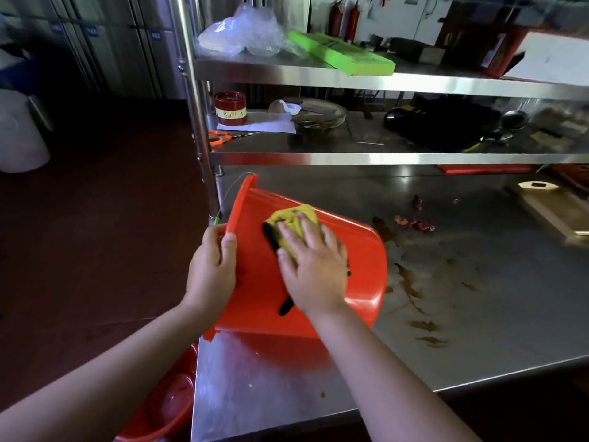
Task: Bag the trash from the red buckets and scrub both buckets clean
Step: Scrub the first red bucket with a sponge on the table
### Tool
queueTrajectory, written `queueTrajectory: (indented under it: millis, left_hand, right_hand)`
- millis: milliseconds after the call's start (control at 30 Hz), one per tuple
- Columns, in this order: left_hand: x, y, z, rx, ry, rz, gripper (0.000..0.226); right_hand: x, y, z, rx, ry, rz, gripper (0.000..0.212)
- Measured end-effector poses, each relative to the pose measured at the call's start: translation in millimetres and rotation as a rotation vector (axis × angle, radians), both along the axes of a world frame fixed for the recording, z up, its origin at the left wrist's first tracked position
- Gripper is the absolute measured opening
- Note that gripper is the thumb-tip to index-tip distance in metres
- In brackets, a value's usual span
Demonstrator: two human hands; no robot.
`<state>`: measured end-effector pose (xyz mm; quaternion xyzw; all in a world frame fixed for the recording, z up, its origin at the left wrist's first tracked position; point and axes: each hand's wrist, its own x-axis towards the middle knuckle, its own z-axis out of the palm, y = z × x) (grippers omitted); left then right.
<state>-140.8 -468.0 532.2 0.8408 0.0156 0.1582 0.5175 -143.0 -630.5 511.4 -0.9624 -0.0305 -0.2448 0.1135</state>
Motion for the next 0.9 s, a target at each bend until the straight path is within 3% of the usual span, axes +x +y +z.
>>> queueTrajectory:
  millis: [167, 300, 500, 633, 833, 900]
  left_hand:
    - [-20, 0, -17, -0.008, -0.034, -0.001, 0.015]
    - [-20, -1, -19, -0.017, -0.030, -0.018, 0.011]
    - [-23, 4, -27, 0.036, -0.064, -0.014, 0.033]
    - [-26, 9, -27, 0.064, -0.042, -0.039, 0.021]
    - [-41, 17, -27, 0.043, -0.015, -0.111, 0.010]
    - [-38, 22, -18, 0.085, -0.034, -0.126, 0.022]
  right_hand:
    - [0, -72, -12, 0.167, 0.093, -0.316, 0.041]
    - [10, -64, -6, 0.248, 0.156, -0.426, 0.041]
    - [17, 45, 16, 0.063, 0.016, -0.032, 0.043]
    - [24, 47, 23, -0.020, 0.042, 0.113, 0.042]
    - [33, -59, 19, 0.101, 0.287, -0.262, 0.043]
    - [24, -88, 16, 0.175, 0.323, -0.319, 0.043]
